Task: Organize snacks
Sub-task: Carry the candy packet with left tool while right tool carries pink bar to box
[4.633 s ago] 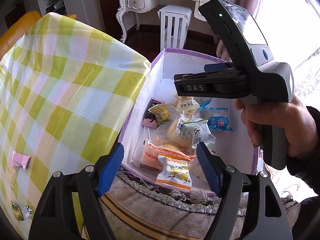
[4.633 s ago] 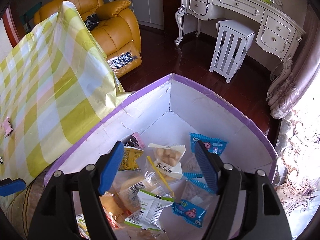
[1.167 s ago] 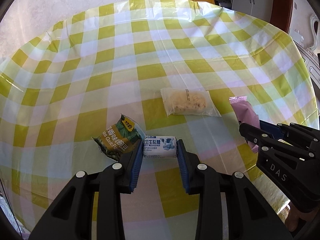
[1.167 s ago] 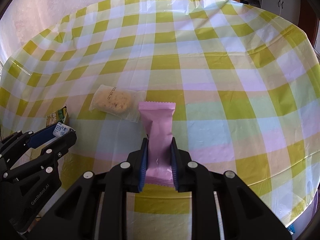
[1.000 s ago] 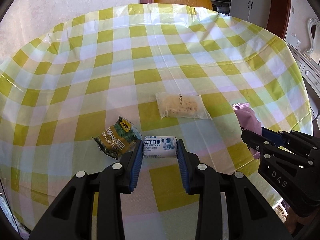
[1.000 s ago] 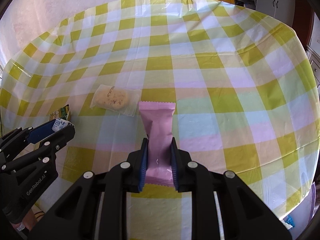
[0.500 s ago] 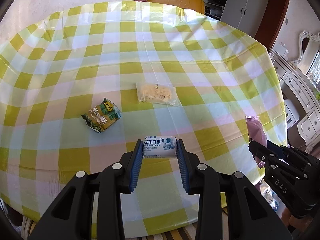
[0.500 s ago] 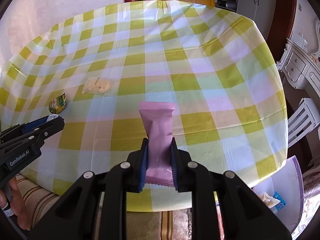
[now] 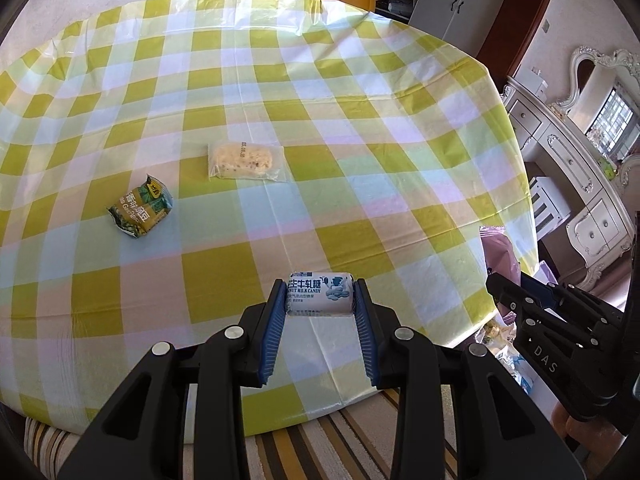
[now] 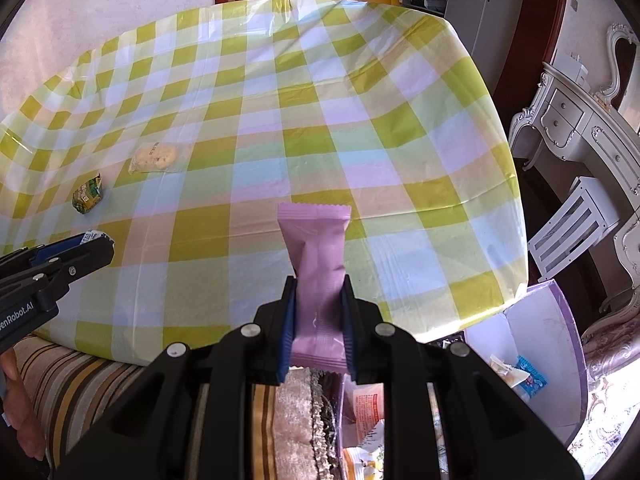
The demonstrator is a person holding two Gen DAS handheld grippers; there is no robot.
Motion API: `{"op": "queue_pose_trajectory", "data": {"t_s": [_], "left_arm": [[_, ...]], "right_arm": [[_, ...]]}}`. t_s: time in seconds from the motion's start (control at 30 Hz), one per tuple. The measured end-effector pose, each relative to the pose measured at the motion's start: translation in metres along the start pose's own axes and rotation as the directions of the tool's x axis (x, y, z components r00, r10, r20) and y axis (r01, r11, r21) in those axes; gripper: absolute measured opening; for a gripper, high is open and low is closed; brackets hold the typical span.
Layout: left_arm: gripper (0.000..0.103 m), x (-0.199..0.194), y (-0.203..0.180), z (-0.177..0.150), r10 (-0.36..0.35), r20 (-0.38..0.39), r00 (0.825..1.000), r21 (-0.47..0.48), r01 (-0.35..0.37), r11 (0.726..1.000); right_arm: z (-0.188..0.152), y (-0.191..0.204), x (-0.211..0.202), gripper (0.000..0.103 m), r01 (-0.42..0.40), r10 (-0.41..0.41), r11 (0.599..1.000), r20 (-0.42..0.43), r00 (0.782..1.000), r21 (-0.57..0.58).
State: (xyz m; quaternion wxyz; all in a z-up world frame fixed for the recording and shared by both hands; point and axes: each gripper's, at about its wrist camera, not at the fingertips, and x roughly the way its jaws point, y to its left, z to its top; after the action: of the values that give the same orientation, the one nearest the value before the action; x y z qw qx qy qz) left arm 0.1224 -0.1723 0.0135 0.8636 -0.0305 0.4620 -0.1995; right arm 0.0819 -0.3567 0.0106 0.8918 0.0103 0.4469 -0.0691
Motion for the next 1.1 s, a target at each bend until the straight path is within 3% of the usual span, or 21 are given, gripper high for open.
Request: {"op": "queue_pose_trajectory", "data": {"t_s": [0.47,0.8,1.1], "left_arm": [[0.032,0.022,-0.081,-0.014,-0.161,-0.138,0.977,0.128,0.179,0.976],[0.032,0.047,-0.139,-0.026,-0.233,-0.267,0.935,0.214,0.293,0.932],[0.033,0.066,-0.184,-0.039,-0.265,-0.371,0.890,0.281,0.379,0.882]], "right_arm": [[-0.036,-0.073,0.012,0.021,0.093,-0.086,0.991,-0.072,0.994,0.096],[-0.059,-0.135,0.013,0.021,0.188,-0.167,0.965,-0.125,0.978,0.183],[-0.076,-0.167,0.013,0.021,0.241,-0.202,0.941,-0.178,0.963,0.236]]}}
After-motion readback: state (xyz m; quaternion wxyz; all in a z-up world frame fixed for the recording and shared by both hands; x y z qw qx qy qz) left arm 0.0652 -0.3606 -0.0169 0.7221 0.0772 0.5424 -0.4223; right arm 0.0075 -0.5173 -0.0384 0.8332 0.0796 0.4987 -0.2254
